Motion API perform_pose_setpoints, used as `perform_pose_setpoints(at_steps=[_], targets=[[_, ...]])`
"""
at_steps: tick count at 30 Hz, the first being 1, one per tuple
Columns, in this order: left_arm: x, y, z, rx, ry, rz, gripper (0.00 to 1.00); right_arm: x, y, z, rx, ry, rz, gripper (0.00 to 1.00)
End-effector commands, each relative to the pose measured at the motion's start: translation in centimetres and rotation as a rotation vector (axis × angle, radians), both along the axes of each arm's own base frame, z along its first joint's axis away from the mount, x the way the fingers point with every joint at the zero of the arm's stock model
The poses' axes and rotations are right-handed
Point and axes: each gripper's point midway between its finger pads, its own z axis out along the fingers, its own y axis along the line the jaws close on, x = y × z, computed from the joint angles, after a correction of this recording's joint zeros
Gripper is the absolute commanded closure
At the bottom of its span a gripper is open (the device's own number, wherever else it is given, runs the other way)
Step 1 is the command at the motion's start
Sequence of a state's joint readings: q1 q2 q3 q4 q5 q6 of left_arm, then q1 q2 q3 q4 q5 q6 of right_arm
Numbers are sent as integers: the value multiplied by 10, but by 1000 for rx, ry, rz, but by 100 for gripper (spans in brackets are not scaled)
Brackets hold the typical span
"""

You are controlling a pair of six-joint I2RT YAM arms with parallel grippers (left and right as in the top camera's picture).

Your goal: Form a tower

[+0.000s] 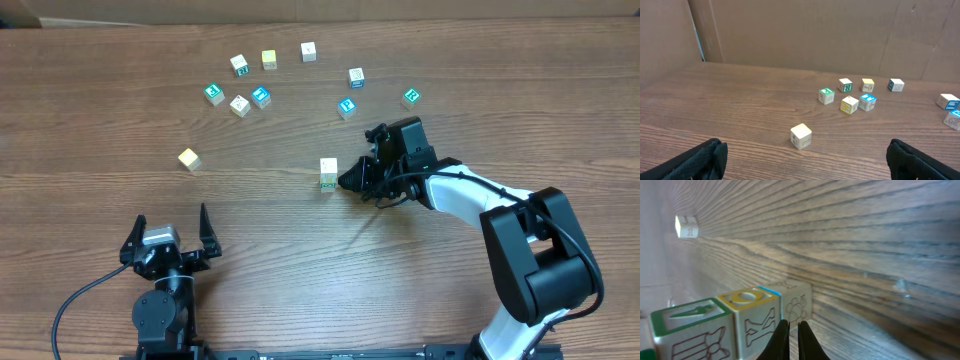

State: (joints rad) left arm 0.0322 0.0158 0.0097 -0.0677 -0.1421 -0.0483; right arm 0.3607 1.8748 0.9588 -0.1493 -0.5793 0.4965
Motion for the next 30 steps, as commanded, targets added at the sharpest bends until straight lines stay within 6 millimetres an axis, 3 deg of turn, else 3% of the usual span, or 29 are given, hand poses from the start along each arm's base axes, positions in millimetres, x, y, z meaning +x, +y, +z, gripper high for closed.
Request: perform_pose_setpoints(at_steps=[1, 18, 30], targets=[[0, -2, 1, 18, -6, -12, 1, 7, -4, 6, -32, -43, -29, 96], [0, -2, 1, 19, -5, -12, 1, 8, -20, -6, -115, 5, -123, 96], [0, -2, 1, 19, -5, -12, 1, 10, -19, -5, -111, -6, -124, 96]])
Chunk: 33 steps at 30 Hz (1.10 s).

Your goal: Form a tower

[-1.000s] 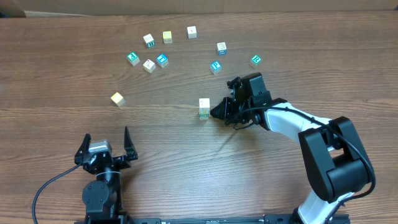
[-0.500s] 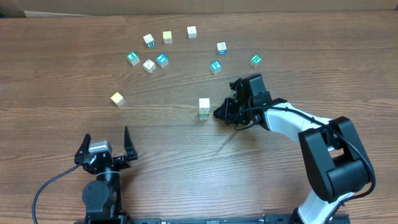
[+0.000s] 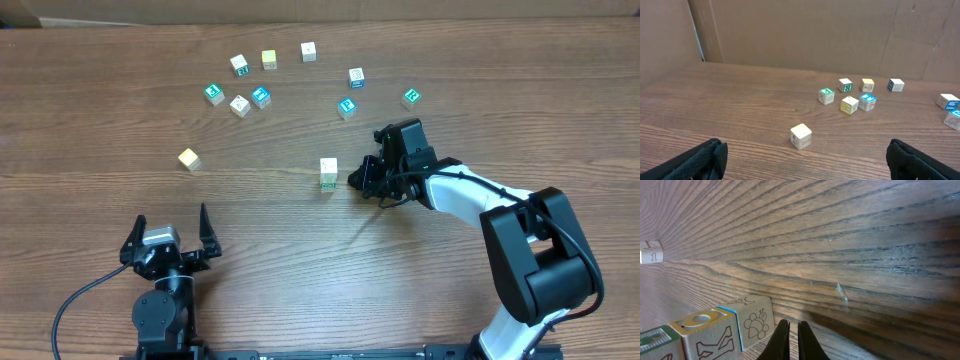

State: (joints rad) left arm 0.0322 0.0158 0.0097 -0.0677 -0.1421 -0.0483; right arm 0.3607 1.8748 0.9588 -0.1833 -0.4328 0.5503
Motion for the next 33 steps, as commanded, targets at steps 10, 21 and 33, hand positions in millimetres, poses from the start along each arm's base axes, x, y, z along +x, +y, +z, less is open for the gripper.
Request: perform_pose_setpoints(at_steps=[10, 21, 33], targets=[[0, -2, 1, 19, -6, -12, 0, 2, 2, 57, 194, -42, 69, 96], [0, -2, 1, 18, -6, -12, 0, -6, -5, 96, 140, -166, 124, 96], [0, -2, 1, 19, -6, -12, 0, 16, -25, 83, -12, -233, 25, 96]])
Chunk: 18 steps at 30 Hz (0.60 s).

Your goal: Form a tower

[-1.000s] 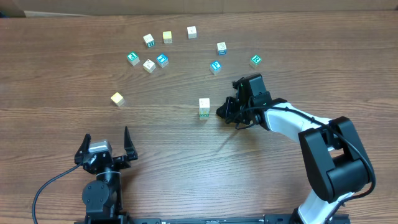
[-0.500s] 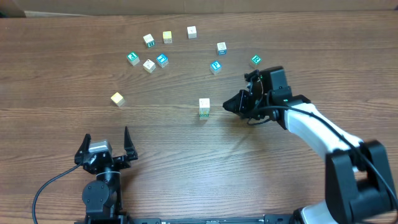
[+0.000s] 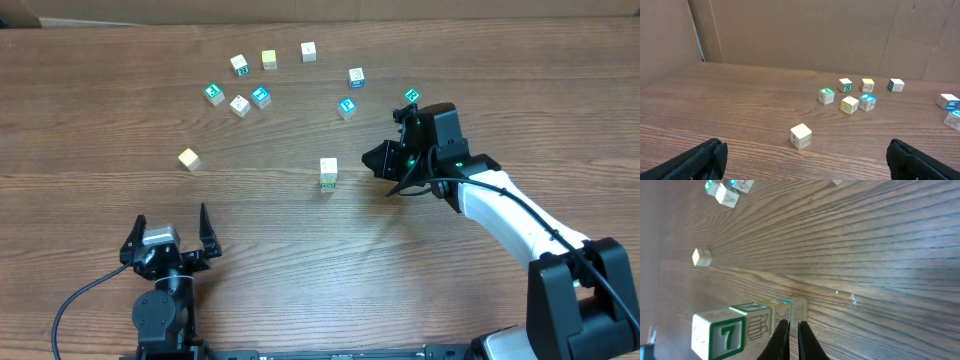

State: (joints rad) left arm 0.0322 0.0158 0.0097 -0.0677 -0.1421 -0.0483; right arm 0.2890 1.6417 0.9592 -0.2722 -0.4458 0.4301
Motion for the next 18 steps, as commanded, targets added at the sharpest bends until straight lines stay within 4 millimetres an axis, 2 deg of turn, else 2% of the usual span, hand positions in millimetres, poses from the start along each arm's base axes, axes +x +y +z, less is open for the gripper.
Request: perform_pose_setpoints(at_steps=[1, 9, 14, 18], targets=[[0, -2, 1, 19, -5, -12, 0, 4, 2, 0, -29, -26, 4, 96], [0, -2, 1, 18, -5, -12, 0, 1, 12, -18, -87, -59, 106, 96], [0, -2, 1, 19, -6, -12, 0, -1, 31, -6, 10, -108, 203, 96], [0, -2, 1, 19, -6, -12, 0, -2, 33, -4, 13, -121, 223, 96]])
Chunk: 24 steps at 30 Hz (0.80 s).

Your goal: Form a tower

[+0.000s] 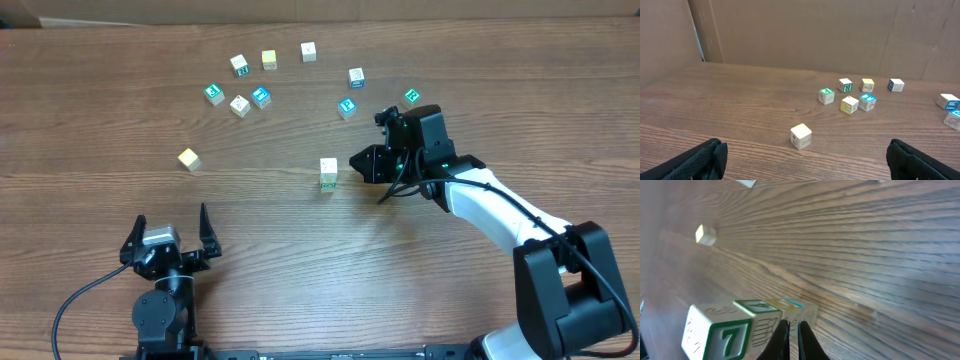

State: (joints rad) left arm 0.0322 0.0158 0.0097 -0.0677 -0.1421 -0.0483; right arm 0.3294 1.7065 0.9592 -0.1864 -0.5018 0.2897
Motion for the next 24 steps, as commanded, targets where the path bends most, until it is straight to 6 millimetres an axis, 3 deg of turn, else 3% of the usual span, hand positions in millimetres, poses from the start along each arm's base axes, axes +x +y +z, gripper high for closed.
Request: perform_pose_setpoints(at_steps=[1, 15, 24], targets=[[0, -2, 1, 18, -5, -12, 0, -1, 6, 4, 16, -22, 51, 96], [0, -2, 1, 19, -5, -12, 0, -1, 14, -9, 44, -15, 101, 96], [0, -2, 1, 19, -6, -12, 0, -3, 19, -7, 60, -43, 146, 96]])
